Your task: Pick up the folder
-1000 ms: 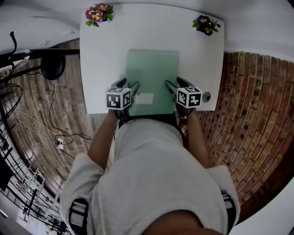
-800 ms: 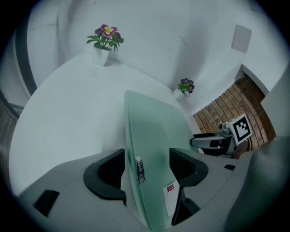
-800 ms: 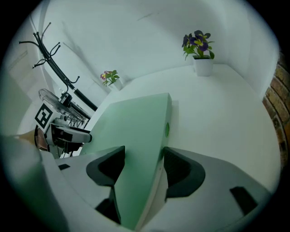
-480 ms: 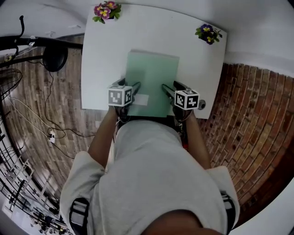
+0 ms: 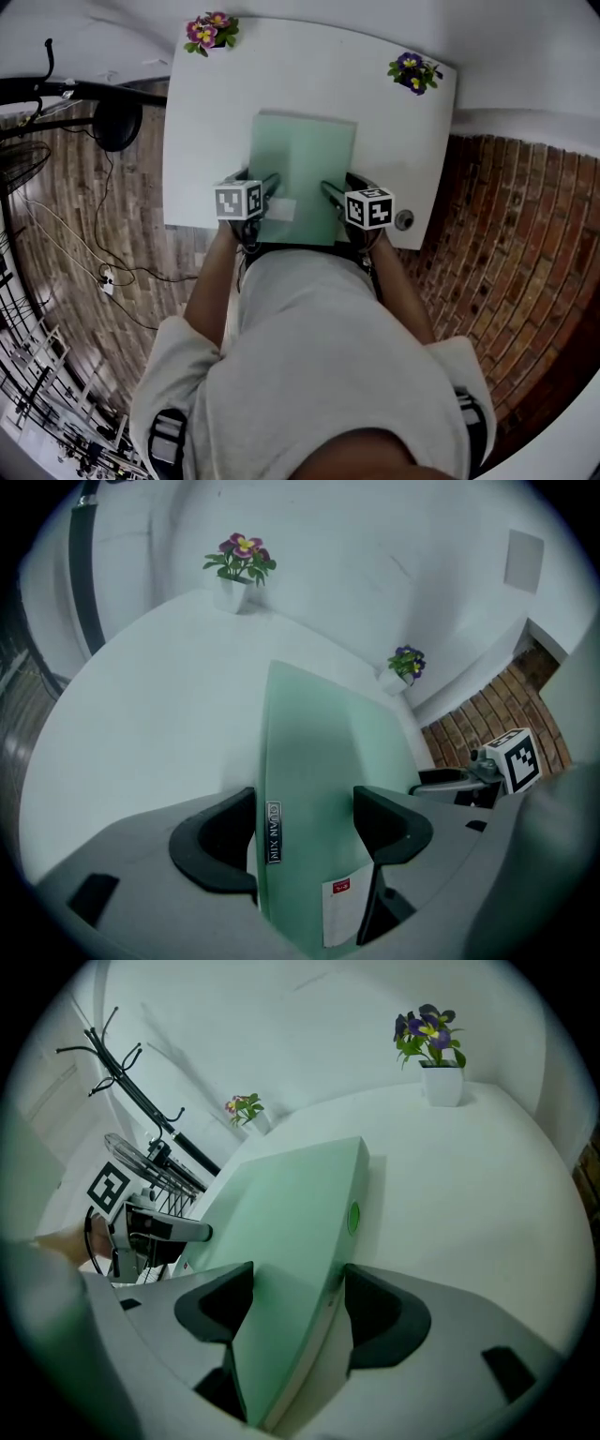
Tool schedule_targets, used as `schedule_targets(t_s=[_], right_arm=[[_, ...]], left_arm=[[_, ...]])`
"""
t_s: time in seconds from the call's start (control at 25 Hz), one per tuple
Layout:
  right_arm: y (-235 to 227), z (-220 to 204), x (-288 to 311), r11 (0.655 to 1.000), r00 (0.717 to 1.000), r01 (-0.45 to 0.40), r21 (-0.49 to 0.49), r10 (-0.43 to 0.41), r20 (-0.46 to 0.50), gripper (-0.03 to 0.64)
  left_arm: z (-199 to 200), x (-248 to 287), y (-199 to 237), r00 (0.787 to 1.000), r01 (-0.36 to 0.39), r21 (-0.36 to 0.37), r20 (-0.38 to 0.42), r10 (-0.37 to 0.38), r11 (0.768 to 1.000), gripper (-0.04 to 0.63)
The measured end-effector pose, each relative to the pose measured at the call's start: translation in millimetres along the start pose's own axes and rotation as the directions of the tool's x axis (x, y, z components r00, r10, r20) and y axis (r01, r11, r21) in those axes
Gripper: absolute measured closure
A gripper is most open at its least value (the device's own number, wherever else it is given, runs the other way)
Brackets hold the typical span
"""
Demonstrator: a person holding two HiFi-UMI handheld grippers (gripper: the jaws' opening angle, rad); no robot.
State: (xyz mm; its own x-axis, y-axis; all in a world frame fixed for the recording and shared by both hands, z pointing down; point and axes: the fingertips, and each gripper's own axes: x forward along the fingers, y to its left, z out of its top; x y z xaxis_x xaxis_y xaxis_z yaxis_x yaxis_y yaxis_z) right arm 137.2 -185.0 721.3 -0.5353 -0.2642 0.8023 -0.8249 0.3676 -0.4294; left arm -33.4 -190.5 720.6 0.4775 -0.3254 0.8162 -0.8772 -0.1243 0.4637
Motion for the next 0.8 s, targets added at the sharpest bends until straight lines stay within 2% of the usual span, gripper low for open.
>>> schedule_targets(t_s=[0.44, 0.8], right_arm=[[7.3, 10.7, 0.2, 0.993, 1.0, 0.002, -0.122, -0.004, -0.016, 0.321], [13.6, 24.5, 3.7, 0.985, 1.0, 0.007, -0.172, -0.01, -0.017, 0.322]], left_arm=[[-15.1, -10.1, 3.5, 0.999, -0.03, -0.093, 0.023, 0.033, 0.995, 0.272], [-10.6, -18.3, 9.3, 0.997, -0.029, -0.109, 0.063, 0.036, 0.994, 0.272]])
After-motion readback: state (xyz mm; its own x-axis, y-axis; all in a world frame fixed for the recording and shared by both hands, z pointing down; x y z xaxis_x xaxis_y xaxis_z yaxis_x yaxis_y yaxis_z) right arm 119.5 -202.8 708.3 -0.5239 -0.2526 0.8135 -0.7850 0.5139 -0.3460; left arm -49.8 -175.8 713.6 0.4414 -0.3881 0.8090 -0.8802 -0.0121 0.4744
